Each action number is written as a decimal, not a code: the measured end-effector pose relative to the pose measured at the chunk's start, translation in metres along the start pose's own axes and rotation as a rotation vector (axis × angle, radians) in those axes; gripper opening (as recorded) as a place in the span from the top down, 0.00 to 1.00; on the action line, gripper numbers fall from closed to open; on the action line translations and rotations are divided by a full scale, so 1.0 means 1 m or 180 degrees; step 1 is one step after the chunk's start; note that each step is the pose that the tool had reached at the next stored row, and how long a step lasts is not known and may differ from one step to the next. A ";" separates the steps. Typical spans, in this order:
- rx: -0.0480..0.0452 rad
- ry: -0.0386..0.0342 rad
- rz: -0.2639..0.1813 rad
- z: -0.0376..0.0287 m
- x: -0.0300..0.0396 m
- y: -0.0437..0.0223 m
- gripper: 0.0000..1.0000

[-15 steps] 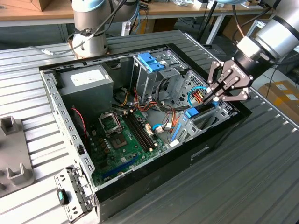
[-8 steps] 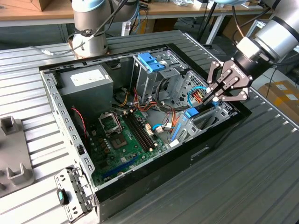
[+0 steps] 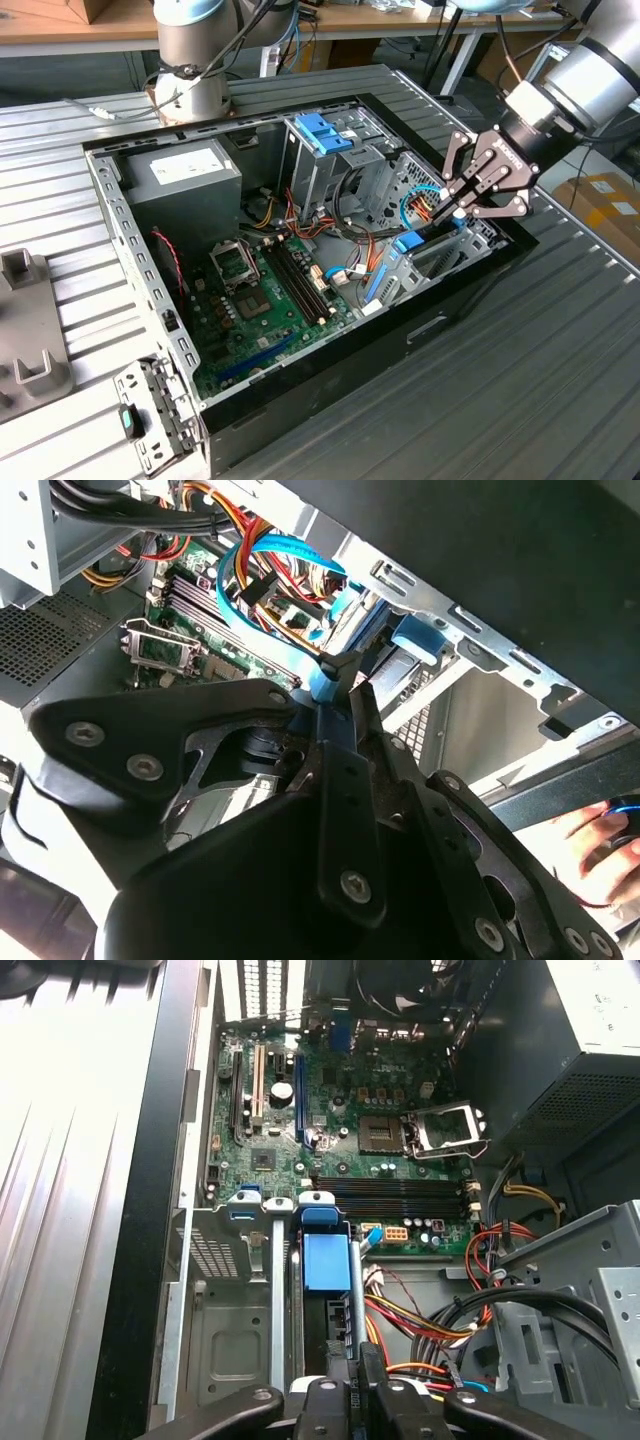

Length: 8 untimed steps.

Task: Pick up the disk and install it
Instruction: 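Insert the first disk wire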

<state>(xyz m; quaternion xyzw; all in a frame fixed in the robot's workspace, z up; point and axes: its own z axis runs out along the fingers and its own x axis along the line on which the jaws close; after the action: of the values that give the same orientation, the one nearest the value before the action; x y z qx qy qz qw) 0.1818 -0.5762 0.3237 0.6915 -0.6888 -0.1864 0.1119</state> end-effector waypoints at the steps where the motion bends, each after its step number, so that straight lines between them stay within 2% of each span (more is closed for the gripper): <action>1: 0.0000 0.0000 0.0000 0.0000 0.0000 0.0000 0.83; 3: -0.0002 -0.0009 -0.0002 0.0015 0.0004 -0.0003 0.82; 5: 0.0000 -0.0001 0.0000 0.0002 0.0002 0.0000 0.70; 8: 0.0000 0.0000 0.0000 -0.0003 0.0003 0.0001 0.70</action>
<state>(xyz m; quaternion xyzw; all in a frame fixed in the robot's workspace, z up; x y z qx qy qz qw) 0.1818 -0.5766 0.3240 0.6915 -0.6889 -0.1864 0.1119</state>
